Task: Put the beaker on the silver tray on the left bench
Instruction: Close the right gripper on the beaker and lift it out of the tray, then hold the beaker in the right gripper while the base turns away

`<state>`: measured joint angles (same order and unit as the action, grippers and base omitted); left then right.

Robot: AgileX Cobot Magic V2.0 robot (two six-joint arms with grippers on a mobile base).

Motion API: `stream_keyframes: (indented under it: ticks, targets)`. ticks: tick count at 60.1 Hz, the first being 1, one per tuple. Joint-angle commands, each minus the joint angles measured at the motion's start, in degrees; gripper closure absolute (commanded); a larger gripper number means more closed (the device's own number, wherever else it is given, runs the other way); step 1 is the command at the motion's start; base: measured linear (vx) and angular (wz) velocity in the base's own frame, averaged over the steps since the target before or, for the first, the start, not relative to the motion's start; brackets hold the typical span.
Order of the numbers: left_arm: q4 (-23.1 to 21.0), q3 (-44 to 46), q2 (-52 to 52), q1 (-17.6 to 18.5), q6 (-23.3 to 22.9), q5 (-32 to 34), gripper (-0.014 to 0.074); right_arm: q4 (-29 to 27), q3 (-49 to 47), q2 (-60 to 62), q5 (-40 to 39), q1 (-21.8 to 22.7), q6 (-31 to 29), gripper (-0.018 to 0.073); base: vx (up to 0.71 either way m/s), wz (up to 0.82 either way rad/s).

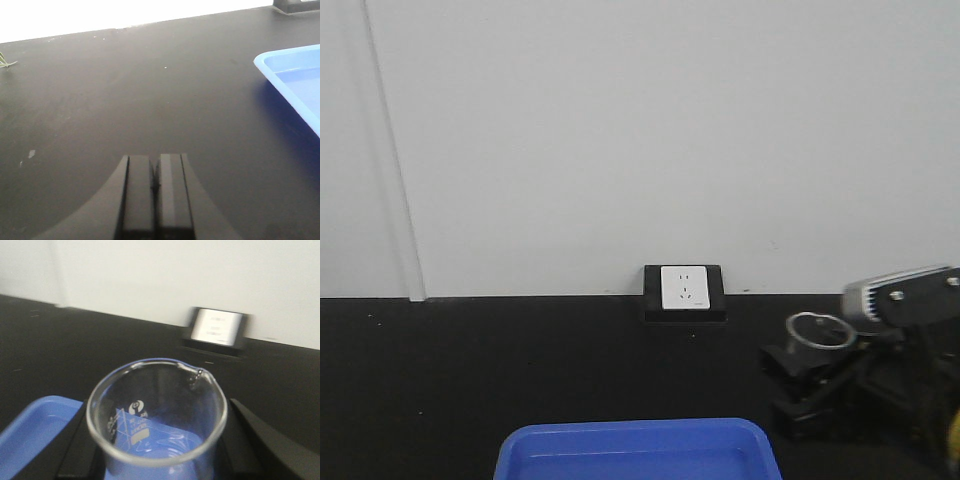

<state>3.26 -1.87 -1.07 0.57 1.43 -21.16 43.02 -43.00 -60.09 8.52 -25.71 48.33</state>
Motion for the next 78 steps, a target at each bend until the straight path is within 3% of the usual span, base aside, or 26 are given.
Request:
stream_keyframes:
  ticks: [1,24,78]
  targets:
    - [-0.16,-1.14,-0.39,0.33,-0.1,4.28,0.0595,0.76,0.94,6.91,4.11,0.08,-0.16,0.0573,0.0,0.0]
    - [-0.16,-1.14,-0.39,0.33,-0.1,4.28,0.0595,0.35,13.14,25.16,5.57,0.08,-0.11,0.0571,0.0,0.0]
    - [-0.16,-1.14,-0.39,0.33,-0.1,4.28,0.0595,0.35,13.14,26.79,5.82,0.08,-0.04,0.0571,0.0,0.0]
